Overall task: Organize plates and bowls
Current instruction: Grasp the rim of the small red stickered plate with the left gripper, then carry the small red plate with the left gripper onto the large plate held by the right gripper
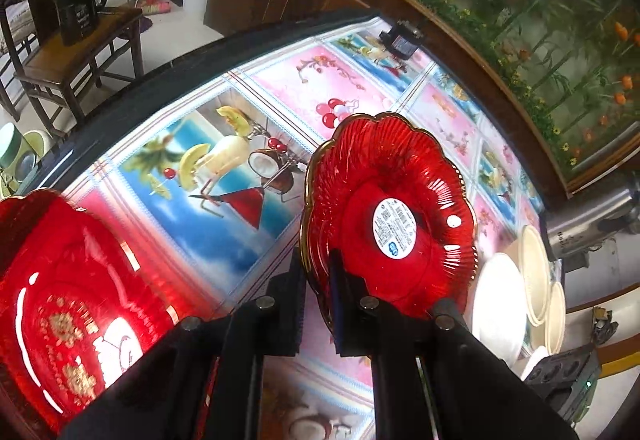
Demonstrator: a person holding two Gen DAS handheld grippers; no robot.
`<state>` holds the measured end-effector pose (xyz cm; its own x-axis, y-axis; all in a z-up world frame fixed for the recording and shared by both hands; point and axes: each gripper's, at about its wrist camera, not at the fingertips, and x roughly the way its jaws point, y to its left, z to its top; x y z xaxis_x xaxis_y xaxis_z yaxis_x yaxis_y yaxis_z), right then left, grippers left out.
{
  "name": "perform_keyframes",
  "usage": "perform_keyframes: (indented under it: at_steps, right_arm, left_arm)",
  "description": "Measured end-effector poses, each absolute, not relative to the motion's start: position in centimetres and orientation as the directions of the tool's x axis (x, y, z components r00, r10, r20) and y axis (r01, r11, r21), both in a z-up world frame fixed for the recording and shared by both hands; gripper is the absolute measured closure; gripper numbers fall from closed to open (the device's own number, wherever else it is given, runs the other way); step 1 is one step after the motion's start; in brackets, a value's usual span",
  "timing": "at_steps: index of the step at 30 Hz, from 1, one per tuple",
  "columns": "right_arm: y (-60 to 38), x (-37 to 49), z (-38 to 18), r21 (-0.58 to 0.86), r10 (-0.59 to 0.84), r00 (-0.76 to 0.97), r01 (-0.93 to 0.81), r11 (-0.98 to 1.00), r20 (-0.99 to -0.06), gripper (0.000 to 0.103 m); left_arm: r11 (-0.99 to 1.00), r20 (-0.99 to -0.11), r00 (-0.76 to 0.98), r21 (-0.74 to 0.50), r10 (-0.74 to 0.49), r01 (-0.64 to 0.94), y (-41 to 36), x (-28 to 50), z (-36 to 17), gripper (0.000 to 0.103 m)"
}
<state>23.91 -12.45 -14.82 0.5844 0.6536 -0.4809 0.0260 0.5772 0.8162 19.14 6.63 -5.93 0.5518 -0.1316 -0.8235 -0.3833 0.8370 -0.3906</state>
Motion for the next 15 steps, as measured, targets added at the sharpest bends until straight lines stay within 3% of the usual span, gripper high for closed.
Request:
perform_keyframes:
  at_steps: [15]
  right_arm:
    - [-11.5, 17.0, -10.9, 0.773, 0.642, 0.626, -0.097, 0.627, -0.442, 0.09]
  left_arm:
    - [0.873, -0.761, 0.637, -0.39, -0.126, -0.293, 7.0, 11.8, -2.7, 0.094]
